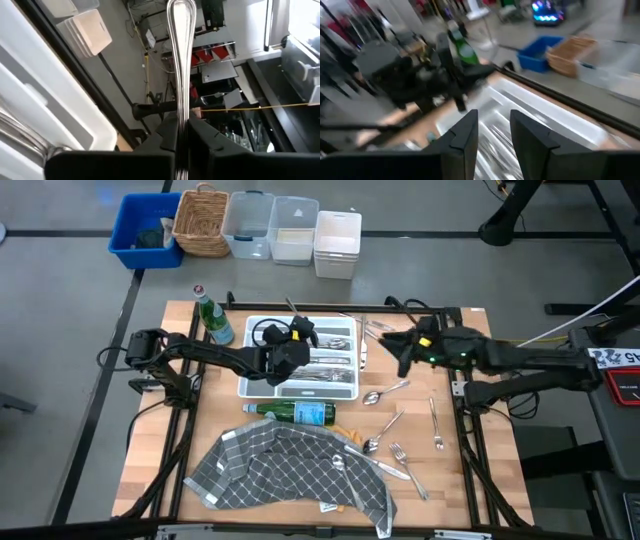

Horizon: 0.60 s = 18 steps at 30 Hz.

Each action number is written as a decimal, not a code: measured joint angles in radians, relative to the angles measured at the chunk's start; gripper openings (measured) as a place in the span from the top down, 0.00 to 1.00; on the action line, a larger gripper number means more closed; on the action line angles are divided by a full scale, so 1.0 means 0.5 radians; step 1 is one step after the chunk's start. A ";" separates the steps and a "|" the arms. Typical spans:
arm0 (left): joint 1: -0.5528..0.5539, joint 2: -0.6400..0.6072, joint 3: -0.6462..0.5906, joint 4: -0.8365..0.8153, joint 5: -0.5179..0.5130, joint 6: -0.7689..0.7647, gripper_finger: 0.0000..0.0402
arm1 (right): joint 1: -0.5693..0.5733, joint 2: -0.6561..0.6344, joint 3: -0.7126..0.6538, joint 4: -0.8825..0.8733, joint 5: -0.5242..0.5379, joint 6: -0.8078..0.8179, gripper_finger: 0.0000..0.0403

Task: Sort silverware
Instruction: Put the silver fork into the silverware tray

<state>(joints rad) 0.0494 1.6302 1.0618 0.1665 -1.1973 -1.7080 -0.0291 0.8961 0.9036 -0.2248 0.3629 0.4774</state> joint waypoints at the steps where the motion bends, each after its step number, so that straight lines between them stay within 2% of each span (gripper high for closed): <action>1: 0.000 0.001 0.000 0.021 -0.001 0.021 0.96 | -0.039 0.019 -0.080 0.164 -0.047 0.000 0.72; 5: -0.001 0.008 0.000 0.029 0.000 0.020 0.96 | -0.153 0.185 -0.285 0.748 -0.270 -0.001 0.72; 9: -0.001 0.008 0.000 0.043 -0.001 0.018 0.98 | -0.214 0.417 -0.302 1.050 -0.473 -0.029 0.72; 18: -0.001 0.008 -0.001 0.111 0.000 0.240 0.96 | -0.235 0.874 -0.298 1.557 -0.538 0.080 0.72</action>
<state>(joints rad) 0.0490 1.6341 1.0615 0.2218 -1.1973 -1.5880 -0.1467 1.3329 0.7547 0.5535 0.0940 0.5175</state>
